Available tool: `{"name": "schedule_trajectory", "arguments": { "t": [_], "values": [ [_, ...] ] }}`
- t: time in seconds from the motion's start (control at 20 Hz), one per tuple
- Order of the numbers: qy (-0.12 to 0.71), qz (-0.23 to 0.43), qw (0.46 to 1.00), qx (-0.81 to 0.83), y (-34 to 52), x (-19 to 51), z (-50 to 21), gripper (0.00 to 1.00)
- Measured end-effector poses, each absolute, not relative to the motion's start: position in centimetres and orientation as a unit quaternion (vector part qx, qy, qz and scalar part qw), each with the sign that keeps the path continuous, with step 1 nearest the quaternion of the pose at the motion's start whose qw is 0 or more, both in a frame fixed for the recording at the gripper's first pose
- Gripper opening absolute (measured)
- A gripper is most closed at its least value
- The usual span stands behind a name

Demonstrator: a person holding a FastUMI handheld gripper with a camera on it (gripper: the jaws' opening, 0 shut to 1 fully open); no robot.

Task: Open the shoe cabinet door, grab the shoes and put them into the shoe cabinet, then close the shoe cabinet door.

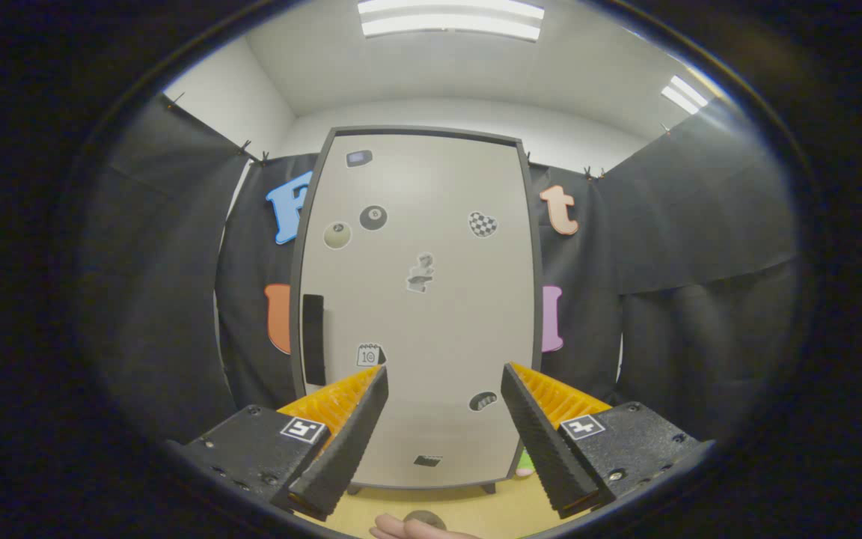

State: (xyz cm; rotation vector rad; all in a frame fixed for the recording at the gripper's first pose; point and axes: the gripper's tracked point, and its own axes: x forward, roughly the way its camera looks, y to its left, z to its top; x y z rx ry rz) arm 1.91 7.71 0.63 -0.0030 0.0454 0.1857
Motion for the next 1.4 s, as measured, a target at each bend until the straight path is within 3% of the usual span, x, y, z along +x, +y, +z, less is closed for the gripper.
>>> {"name": "schedule_trajectory", "arguments": {
  "t": [0.35,0.8,0.85,0.9,1.0,1.15,1.2,1.4],
  "values": [
    [0.076,0.184,0.979,0.052,18.3,5.4,0.2,0.99],
    [0.154,0.221,0.961,0.053,25.2,13.0,-3.4,0.99],
    [0.155,0.217,0.962,0.061,25.1,13.6,-3.5,0.96],
    [0.156,0.223,0.96,0.071,25.3,14.0,-3.7,0.82],
    [0.156,0.233,0.956,0.087,25.7,14.4,-3.6,0.68],
    [0.176,0.234,0.956,0.029,26.5,13.9,-4.9,0.58],
    [0.176,0.229,0.957,0.015,26.3,13.8,-4.7,0.39],
    [0.169,0.232,0.958,0.025,25.8,13.1,-4.7,0.32]
  ]
}}
